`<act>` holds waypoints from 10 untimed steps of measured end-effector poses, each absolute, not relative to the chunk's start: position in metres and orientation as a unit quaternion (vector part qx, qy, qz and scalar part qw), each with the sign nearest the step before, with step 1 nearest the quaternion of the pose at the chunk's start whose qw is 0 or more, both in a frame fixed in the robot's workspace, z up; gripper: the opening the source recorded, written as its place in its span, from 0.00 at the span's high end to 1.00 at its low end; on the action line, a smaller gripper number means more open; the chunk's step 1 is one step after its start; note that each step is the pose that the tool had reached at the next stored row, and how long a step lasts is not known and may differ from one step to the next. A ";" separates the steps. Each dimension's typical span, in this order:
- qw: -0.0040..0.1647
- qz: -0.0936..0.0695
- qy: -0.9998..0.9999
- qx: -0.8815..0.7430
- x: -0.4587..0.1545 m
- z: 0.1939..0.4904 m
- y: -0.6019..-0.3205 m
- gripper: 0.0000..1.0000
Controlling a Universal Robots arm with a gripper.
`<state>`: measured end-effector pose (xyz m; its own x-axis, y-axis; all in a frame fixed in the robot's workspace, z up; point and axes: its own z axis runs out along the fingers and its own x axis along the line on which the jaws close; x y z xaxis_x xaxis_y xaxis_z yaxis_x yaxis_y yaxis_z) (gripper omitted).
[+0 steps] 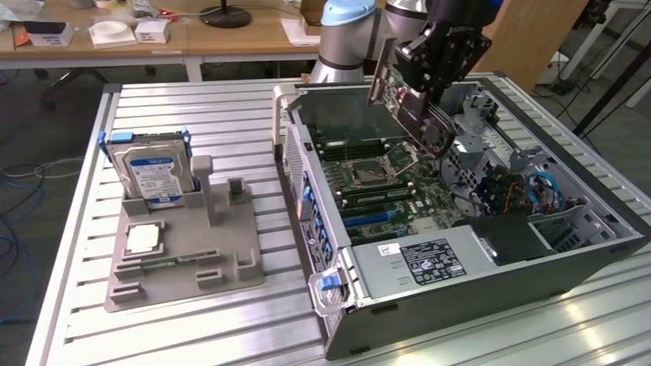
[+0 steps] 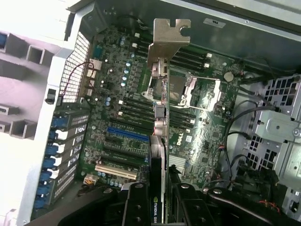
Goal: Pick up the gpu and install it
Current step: 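Insert the gpu into the slot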
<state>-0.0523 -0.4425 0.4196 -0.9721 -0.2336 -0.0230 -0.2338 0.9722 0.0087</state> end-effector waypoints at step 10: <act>0.011 0.006 0.986 -0.167 -0.049 0.420 -0.442 0.74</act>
